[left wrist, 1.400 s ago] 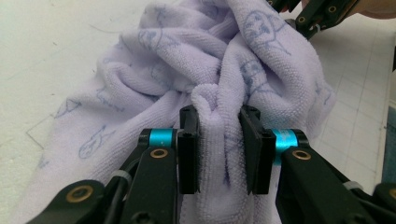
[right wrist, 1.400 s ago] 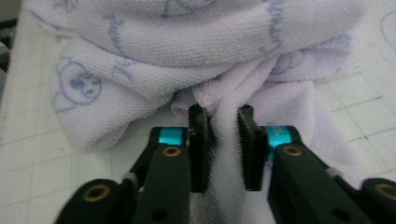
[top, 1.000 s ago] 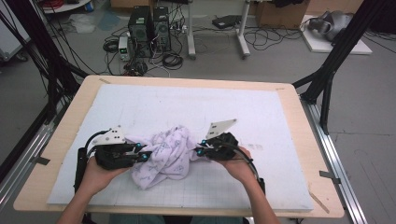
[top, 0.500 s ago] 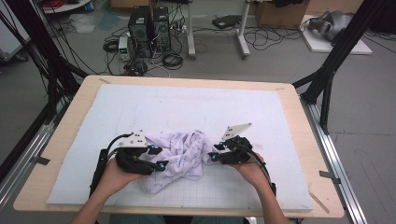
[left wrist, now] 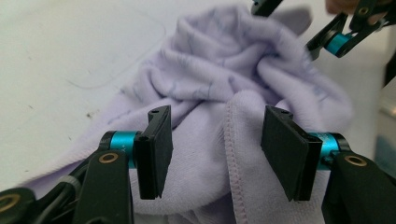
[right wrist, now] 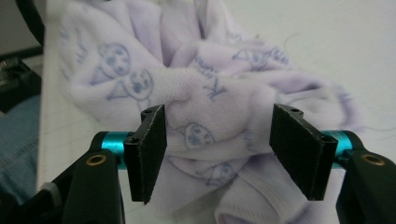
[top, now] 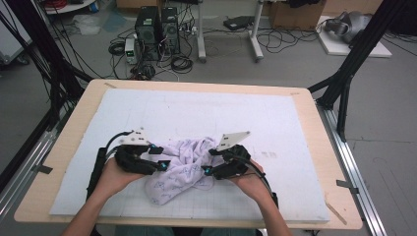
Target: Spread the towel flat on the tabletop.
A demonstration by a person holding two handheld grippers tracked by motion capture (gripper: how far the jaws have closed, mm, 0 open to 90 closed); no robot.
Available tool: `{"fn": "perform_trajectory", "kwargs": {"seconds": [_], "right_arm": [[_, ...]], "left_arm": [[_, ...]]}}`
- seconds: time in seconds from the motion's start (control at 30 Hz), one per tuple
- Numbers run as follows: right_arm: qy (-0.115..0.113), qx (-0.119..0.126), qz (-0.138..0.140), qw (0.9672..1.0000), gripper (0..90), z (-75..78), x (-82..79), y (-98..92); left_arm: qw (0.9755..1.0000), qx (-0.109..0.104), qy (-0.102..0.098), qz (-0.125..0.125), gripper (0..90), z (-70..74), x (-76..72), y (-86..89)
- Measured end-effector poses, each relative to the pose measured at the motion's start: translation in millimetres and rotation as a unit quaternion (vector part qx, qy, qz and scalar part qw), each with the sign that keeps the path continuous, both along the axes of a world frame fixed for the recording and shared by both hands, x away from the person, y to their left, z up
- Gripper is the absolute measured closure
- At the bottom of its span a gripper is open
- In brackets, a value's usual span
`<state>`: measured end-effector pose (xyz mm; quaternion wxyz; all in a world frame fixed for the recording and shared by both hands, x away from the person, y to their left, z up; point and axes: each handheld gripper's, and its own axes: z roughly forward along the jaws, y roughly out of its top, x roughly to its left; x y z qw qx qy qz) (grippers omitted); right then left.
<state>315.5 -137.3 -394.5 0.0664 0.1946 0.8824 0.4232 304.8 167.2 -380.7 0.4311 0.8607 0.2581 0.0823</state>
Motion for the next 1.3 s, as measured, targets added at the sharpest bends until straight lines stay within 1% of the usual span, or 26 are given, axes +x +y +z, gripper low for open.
{"fn": "perform_trajectory", "kwargs": {"seconds": [0.1,0.13,0.2,0.23,0.27,0.3,0.33,0.37,0.4,0.43,0.5,0.53,0.6,0.63,0.7,0.8,0.83,0.97,1.03,1.07,1.13,1.17,1.2,1.23,1.27,1.3], "right_arm": [[0.011,-0.018,0.001,0.9998,42.7,-13.0,5.5,10.0],[0.014,-0.022,0.001,0.9997,45.8,-17.1,6.6,12.7],[0.015,-0.025,0.003,0.9996,53.9,-24.0,7.6,17.0],[0.016,-0.029,0.004,0.9994,57.9,-26.7,6.9,18.8],[0.014,-0.031,0.007,0.9994,62.5,-28.3,6.6,19.5],[0.014,-0.034,0.009,0.9993,67.6,-29.4,5.6,19.6],[0.009,-0.034,0.016,0.9993,72.9,-29.9,4.8,18.5],[0.01,-0.034,0.021,0.9991,75.9,-30.1,4.1,17.5],[0.011,-0.033,0.024,0.9991,78.2,-30.0,3.4,15.0],[0.011,-0.032,0.028,0.999,79.0,-29.3,3.1,12.4],[0.012,-0.03,0.032,0.999,79.3,-25.4,1.2,6.2],[0.009,-0.026,0.033,0.9991,79.4,-21.8,-0.8,1.6],[0.0,-0.014,0.037,0.9992,79.5,-11.9,-5.5,-9.6],[-0.003,-0.01,0.037,0.9993,79.5,-8.2,-7.2,-13.5],[-0.009,-0.005,0.038,0.9992,79.5,1.3,-13.1,-23.6],[-0.015,0.003,0.042,0.999,79.5,11.8,-24.3,-37.0],[-0.016,0.005,0.044,0.9989,79.5,13.2,-27.0,-39.1],[-0.007,-0.001,0.066,0.9978,79.6,13.5,-43.3,-44.6],[-0.006,-0.003,0.071,0.9974,79.6,12.6,-51.7,-48.5],[-0.004,0.001,0.072,0.9974,79.6,12.9,-55.7,-50.5],[-0.007,-0.002,0.073,0.9973,79.4,15.3,-61.7,-55.4],[-0.005,0.003,0.072,0.9974,79.1,16.3,-62.7,-57.8],[0.005,0.009,0.078,0.9969,77.8,16.8,-62.3,-60.0],[0.007,0.01,0.08,0.9967,75.4,17.0,-61.4,-61.1],[0.009,0.016,0.084,0.9963,70.9,18.0,-59.9,-62.7],[0.009,0.021,0.079,0.9966,69.6,19.3,-58.6,-63.8]], "left_arm": [[0.9999,0.006,0.01,-0.008,45.2,-12.9,5.0,-12.0],[0.9998,0.015,0.014,-0.008,47.1,-18.8,6.7,-16.1],[0.9987,0.039,0.03,-0.015,52.6,-34.2,9.9,-25.9],[0.9983,0.046,0.029,-0.02,54.6,-38.0,9.9,-28.6],[0.9987,0.037,0.027,-0.021,58.5,-40.9,8.7,-30.1],[0.999,0.029,0.026,-0.021,64.7,-42.1,7.6,-30.1],[0.9989,0.031,0.025,-0.024,70.7,-42.3,7.1,-30.0],[0.999,0.033,0.019,-0.023,75.3,-41.5,5.5,-29.4],[0.9991,0.032,0.014,-0.024,80.7,-39.9,4.8,-27.6],[0.9992,0.029,0.012,-0.022,83.8,-38.5,4.1,-25.8],[0.9996,0.019,0.009,-0.02,86.8,-34.3,0.5,-20.6],[0.9996,0.017,0.006,-0.023,87.1,-31.6,-1.4,-17.5],[0.9998,0.009,-0.001,-0.019,87.5,-26.2,-6.5,-12.2],[0.9998,0.001,-0.004,-0.018,87.5,-22.5,-9.8,-8.6],[0.9998,-0.006,-0.014,-0.013,87.7,-16.6,-15.3,-2.2],[0.9994,-0.026,-0.019,-0.009,87.7,-8.3,-25.9,7.6],[0.9993,-0.027,-0.023,-0.011,87.7,-7.1,-30.2,9.8],[0.9994,-0.02,-0.021,-0.016,87.3,-9.2,-37.2,10.8],[0.9993,-0.029,-0.015,-0.02,86.6,-9.2,-36.5,10.6],[0.9992,-0.032,-0.011,-0.022,84.4,-8.2,-36.2,9.8],[0.9988,-0.04,-0.01,-0.028,76.6,-5.2,-35.3,7.8],[0.9986,-0.044,-0.009,-0.028,72.8,-2.8,-33.2,6.6],[0.9985,-0.048,-0.007,-0.025,66.8,-1.2,-31.4,6.1],[0.9984,-0.053,-0.01,-0.019,64.1,1.5,-27.3,6.0],[0.9982,-0.057,-0.01,-0.014,62.4,3.1,-24.0,6.0],[0.9978,-0.065,-0.008,-0.009,60.2,5.0,-18.7,6.3]]}}
